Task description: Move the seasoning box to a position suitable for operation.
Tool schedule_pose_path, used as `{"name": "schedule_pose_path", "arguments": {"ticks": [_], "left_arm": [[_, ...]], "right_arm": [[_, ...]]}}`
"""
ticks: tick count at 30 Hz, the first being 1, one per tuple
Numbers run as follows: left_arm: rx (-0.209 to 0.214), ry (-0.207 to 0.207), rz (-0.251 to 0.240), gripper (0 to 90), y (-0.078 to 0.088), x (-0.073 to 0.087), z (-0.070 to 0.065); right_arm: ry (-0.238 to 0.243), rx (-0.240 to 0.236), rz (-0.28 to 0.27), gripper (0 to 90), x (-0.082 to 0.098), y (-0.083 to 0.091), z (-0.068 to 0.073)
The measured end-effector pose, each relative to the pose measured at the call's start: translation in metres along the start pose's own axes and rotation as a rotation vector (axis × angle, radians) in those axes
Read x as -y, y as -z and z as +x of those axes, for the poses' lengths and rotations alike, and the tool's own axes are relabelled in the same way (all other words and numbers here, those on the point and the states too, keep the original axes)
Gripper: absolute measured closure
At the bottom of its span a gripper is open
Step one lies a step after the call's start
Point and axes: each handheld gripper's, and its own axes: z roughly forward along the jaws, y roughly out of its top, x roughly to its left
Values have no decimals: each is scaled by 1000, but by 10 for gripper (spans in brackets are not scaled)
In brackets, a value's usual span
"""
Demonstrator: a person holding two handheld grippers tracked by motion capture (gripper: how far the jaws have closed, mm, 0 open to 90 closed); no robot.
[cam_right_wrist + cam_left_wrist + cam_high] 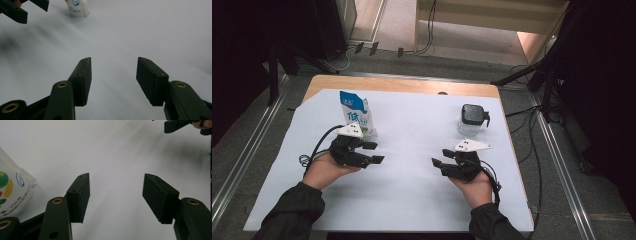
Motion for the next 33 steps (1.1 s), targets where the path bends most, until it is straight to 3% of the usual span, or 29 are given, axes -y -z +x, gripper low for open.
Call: {"name": "schedule_pose_path", "arguments": {"ticks": [12,30,33], "left_arm": [[-21,1,4,387,7,1,4],[-26,12,-7,379,11,2,8],[-26,8,-5,375,11,2,8]], "right_arm": [[-28,7,-14,480,0,6,-6],[-75,101,-51,392,0,16,-30],[-98,154,-45,367,-1,18,-40]]}}
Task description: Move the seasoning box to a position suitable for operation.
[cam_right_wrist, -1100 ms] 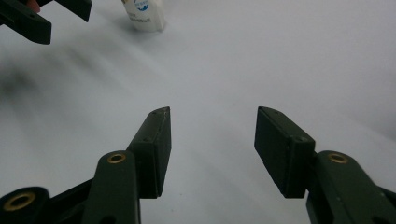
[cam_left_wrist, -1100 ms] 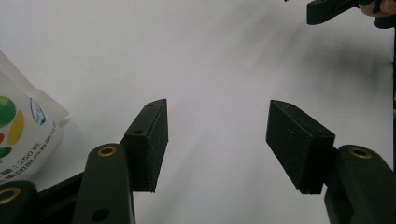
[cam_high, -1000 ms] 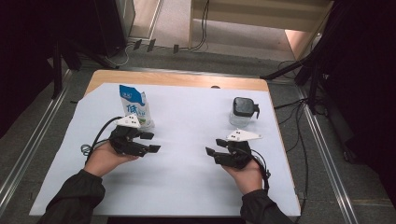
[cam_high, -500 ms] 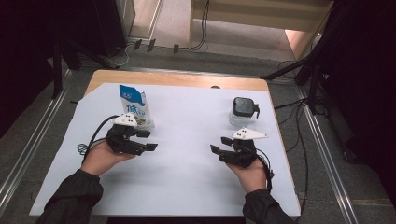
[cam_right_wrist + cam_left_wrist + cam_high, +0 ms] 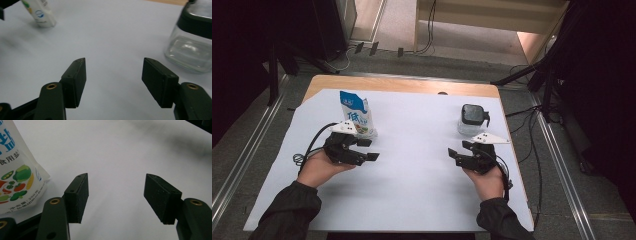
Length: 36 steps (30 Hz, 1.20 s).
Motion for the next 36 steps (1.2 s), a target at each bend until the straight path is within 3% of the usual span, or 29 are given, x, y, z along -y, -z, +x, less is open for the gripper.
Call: {"name": "schedule_pose_path", "arguments": {"ticks": [10,14,17,18,19,22,26,28,36], "left_arm": [[-4,-14,2,374,-1,0,-2],[1,-12,7,372,-2,1,-3],[-1,-15,14,371,-2,1,-4],[1,-16,14,371,-2,2,-4],[2,-16,14,371,-2,2,-5],[-11,-18,9,371,0,3,-7],[-12,-20,6,371,1,5,-8],[-17,-18,9,371,2,7,-9],[-26,-11,11,371,6,12,-10]], "right_arm": [[-62,70,-34,331,-4,-3,-24],[-80,110,-51,269,-8,-11,-32],[-134,156,-33,149,-10,-18,-40],[-134,156,-33,149,-10,-18,-40],[-141,188,-31,150,-12,-22,-44],[-169,190,-47,150,-14,-28,-51],[-177,222,-47,149,-15,-36,-57],[-168,267,-29,126,-18,-44,-61],[-176,306,-19,94,-22,-59,-68]]}}
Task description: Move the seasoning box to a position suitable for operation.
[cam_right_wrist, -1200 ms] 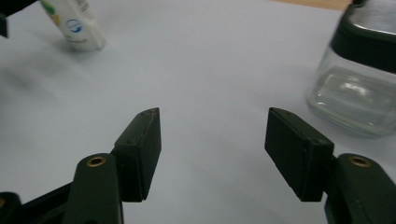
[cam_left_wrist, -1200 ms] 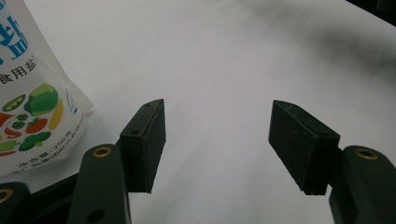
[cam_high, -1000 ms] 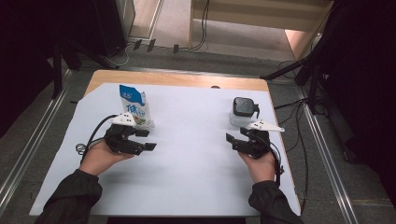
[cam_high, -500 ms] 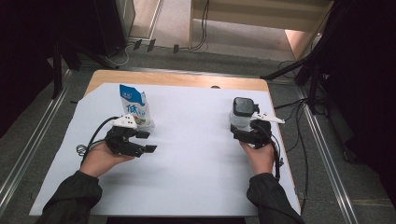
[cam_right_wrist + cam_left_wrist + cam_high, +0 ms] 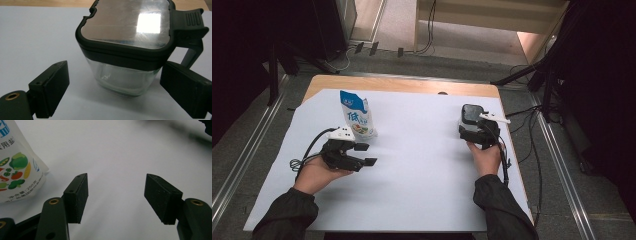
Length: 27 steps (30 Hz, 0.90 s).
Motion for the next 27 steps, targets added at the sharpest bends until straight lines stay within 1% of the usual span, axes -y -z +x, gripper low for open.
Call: {"name": "schedule_pose_path", "arguments": {"ticks": [1,2,3,6,7,8,9,10,11,12,13,15,17,19,23,25,26,27], "left_arm": [[-13,4,-2,371,1,1,-1],[-6,7,-2,371,1,2,-1],[-10,10,-3,371,2,4,-1],[-17,12,-7,371,4,6,-1],[-24,15,-5,371,6,7,0],[-25,22,-10,371,8,8,0],[-32,32,-17,371,11,10,1],[-32,32,-17,371,11,10,1],[-41,33,-15,371,13,13,1],[-41,33,-15,371,13,13,1],[-48,44,-20,371,15,16,0],[-43,44,-18,371,15,17,0],[-54,47,-20,371,17,19,0],[-53,55,-21,371,18,20,0],[-62,60,-22,371,19,22,0],[-60,57,-22,371,20,21,0],[-60,57,-22,371,20,21,0],[-57,59,-26,371,20,21,0]], "right_arm": [[3,7,-1,94,0,-2,0],[1,22,-2,89,-2,-5,1],[-1,35,1,85,-3,-9,2],[3,47,-3,85,-4,-13,1],[-2,49,-5,85,-4,-16,1],[-10,55,-5,84,-5,-19,1],[-8,66,-1,85,-6,-23,1],[-8,66,-1,85,-6,-23,1],[-17,77,-1,85,-8,-29,1],[-17,77,-1,85,-8,-29,1],[-18,91,-7,84,-10,-33,1],[-27,91,-15,84,-11,-36,1],[-32,92,-15,85,-12,-38,1],[-23,103,-11,96,-12,-42,0],[-22,100,-16,99,-12,-43,0],[-2,93,-17,128,-12,-42,0],[-2,93,-17,128,-12,-42,0],[25,84,-16,146,-12,-40,0]]}}
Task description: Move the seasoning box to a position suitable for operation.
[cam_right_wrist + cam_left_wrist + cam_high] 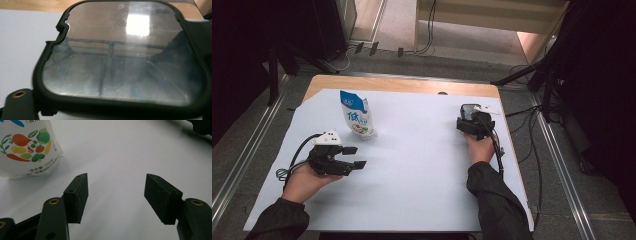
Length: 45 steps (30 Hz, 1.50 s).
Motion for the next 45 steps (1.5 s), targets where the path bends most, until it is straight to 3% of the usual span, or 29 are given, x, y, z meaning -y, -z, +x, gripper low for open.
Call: {"name": "schedule_pose_path", "arguments": {"ticks": [8,10,15,24,26,30,45], "left_arm": [[5,7,-4,360,-2,-2,1],[10,23,-14,351,-3,-3,2],[27,51,-26,324,-5,-6,4],[37,35,-19,316,-13,-14,4],[45,31,-18,313,-15,-17,4],[61,60,-15,311,-21,-23,5],[67,36,4,325,-37,-36,3]], "right_arm": [[18,-9,-1,160,0,3,0],[-12,-39,4,161,-1,5,-2],[-15,-70,24,162,-2,10,-2],[-5,-111,-2,162,-5,28,5],[6,-132,-14,162,-5,38,11],[34,-168,-19,162,-2,50,20],[80,-274,-29,162,14,83,54]]}}
